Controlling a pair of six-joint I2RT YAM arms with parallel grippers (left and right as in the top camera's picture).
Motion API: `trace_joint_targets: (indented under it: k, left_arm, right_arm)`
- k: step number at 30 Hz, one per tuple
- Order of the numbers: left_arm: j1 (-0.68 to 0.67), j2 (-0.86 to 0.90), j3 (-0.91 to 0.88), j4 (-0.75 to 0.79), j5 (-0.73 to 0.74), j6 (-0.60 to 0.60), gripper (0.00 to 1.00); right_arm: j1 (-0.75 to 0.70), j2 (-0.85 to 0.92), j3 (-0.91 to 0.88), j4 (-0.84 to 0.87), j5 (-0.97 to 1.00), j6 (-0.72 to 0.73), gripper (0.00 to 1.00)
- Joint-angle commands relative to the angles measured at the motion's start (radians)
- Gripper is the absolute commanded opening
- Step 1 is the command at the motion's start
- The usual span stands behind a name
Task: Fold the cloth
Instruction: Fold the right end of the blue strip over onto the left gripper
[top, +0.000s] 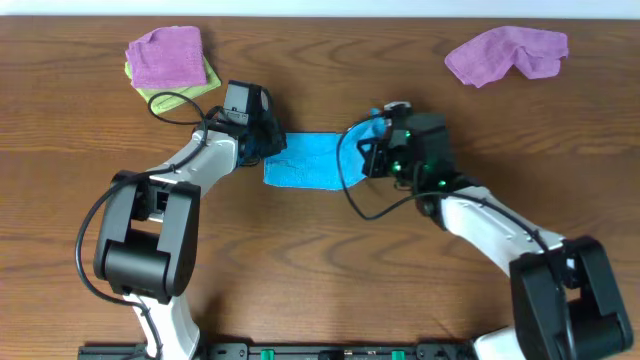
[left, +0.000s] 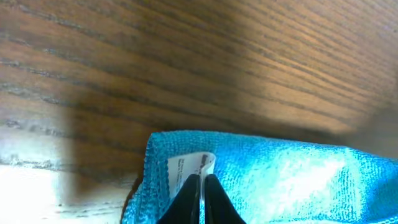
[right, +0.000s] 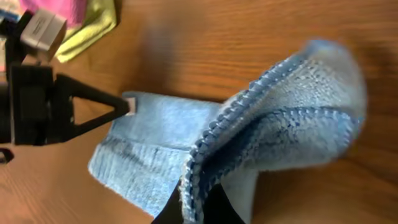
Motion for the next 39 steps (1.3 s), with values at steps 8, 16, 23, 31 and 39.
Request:
trace_joint_targets:
  k: [8,16,23,31,39]
  left_arm:
    - [0.000,0.011,0.019,-0.036,-0.014,0.025,0.06]
    - [0.051,-0.062,0.020,-0.047,-0.018,0.060,0.06]
    - [0.134,-0.134,0.020,-0.109,-0.018,0.103,0.06]
    - [0.206,-0.200,0.020,-0.175,-0.036,0.138,0.06]
    - [0.229,-0.233,0.020,-0.195,-0.036,0.148,0.06]
  right_arm:
    - [0.095,0.003,0.108,-0.010,0.075,-0.028,0.01]
    - [0.155,0.083,0.189,-0.017,0.075,-0.036,0.01]
    - [0.218,0.205,0.310,-0.066,0.075,-0.055,0.01]
    - [0.275,0.289,0.400,-0.113,0.075,-0.060,0.01]
    - [0.311,0.355,0.436,-0.122,0.075,-0.061,0.01]
